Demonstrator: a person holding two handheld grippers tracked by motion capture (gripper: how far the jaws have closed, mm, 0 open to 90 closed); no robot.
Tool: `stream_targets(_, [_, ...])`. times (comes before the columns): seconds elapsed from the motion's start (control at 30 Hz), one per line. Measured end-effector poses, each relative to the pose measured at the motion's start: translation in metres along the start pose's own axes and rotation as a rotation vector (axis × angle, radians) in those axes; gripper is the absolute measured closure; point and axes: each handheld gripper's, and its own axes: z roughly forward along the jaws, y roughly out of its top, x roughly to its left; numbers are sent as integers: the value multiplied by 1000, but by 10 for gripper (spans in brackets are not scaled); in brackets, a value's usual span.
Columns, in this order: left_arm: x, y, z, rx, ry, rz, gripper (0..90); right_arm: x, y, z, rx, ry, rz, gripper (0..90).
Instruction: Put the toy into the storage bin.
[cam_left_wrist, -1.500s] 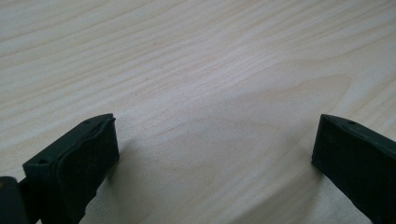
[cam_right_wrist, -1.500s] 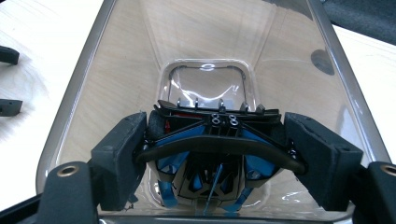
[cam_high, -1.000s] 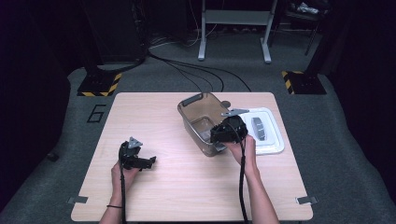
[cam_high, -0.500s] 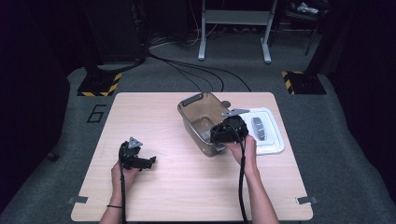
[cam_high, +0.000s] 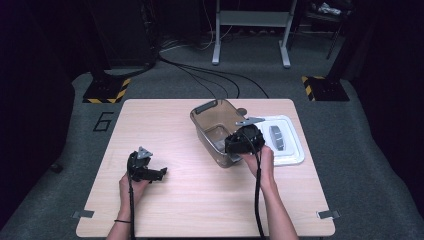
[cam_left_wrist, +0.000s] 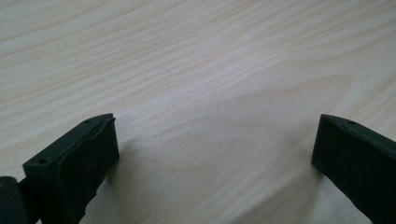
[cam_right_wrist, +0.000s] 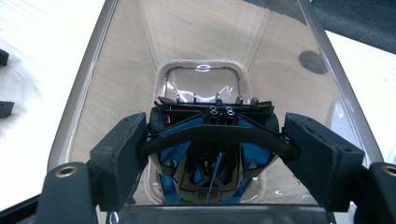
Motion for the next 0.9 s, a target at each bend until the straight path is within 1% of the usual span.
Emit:
stream_targets(0.17, [0, 0, 0, 0, 0, 0, 4, -1, 1, 0, 1, 1, -2, 225])
stream_targets(0.23, [0, 0, 0, 0, 0, 0, 4, -1, 1, 0, 7, 3, 13, 223])
stream_targets(0.27, [0, 0, 0, 0, 0, 0, 4, -2, 1, 0, -1, 4, 4, 222])
stream_targets(0.37, [0, 0, 0, -1, 1, -1, 4, -2, 1, 0, -3, 8, 11, 218])
stream_targets(0.47, [0, 0, 0, 0, 1, -1, 4, -3, 1, -1, -7, 14, 15, 184])
stream_targets(0.53, [0, 0, 0, 0, 0, -1, 4, -3, 0, -2, -13, 17, 31, 152])
stream_targets(0.57, [0, 0, 0, -1, 0, -1, 4, -4, 0, -3, -17, 19, 29, 137])
stream_targets(0.6, [0, 0, 0, -1, 1, -1, 4, -6, -1, -5, -25, 22, 15, 134])
stream_targets(0.63, [0, 0, 0, 0, 0, -1, 4, -5, -1, -6, -28, 28, 34, 121])
stream_targets(0.67, [0, 0, 0, 0, 0, -1, 4, -7, -2, -8, -34, 36, 17, 101])
stream_targets(0.7, [0, 0, 0, -1, 1, -2, 4, -6, -3, -9, -38, 38, 26, 89])
stream_targets(0.77, [0, 0, 0, 0, 0, -1, 4, -8, -5, -13, -49, 45, 13, 52])
stream_targets(0.8, [0, 0, 0, -1, 0, -1, 4, -7, -6, -16, -48, 50, 21, 43])
stream_targets(0.9, [0, 0, 0, 0, 0, -1, 4, -8, -9, -23, -55, 51, 12, 10])
